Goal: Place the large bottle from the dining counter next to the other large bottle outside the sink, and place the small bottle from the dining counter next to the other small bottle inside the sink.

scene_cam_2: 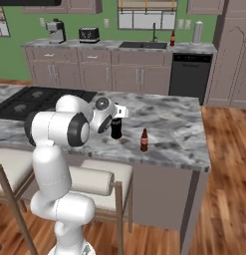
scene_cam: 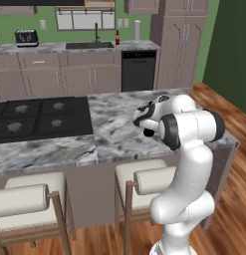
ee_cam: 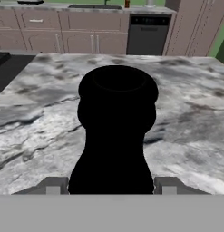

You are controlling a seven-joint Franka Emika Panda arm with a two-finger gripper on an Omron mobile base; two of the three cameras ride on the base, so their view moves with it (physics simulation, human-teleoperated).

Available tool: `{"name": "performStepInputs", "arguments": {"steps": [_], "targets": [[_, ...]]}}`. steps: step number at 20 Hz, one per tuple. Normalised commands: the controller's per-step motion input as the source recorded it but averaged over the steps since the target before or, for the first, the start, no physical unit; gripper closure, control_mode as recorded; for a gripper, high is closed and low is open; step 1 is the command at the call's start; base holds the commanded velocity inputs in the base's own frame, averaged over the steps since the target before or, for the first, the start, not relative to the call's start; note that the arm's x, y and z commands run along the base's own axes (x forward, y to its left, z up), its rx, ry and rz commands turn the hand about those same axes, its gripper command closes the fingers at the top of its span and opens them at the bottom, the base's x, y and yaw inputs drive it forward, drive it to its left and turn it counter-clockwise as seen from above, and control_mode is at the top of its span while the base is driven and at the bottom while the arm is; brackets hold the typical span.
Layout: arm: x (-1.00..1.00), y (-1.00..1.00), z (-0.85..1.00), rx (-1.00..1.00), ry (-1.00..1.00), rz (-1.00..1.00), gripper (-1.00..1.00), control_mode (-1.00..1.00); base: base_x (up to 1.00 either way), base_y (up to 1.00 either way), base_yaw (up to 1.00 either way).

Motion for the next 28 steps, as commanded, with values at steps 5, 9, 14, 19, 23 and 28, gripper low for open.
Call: {"name": "performStepInputs", "arguments": {"steps": [5,9,14,19,23,28], "targets": [[0.00,0.00,0.00,0.00,0.00,0.00,1.00,1.00,-0.68,0.00,0.01],[0.00,0.00,0.00,0.00,0.00,0.00,1.00,1.00,-0.65,0.00,0.00],[0.00,0.00,0.00,0.00,0.00,0.00,1.00,1.00,-0.12,-0.27,0.00],[0.00,0.00,0.00,0.00,0.00,0.00,1.00,1.00,0.00,-0.57,0.00],[0.00,0.00,0.00,0.00,0.00,0.00,1.00,1.00,0.00,-0.62,0.00],[0.00,0.00,0.00,0.00,0.00,0.00,1.00,1.00,0.00,-0.66,0.00]]}}
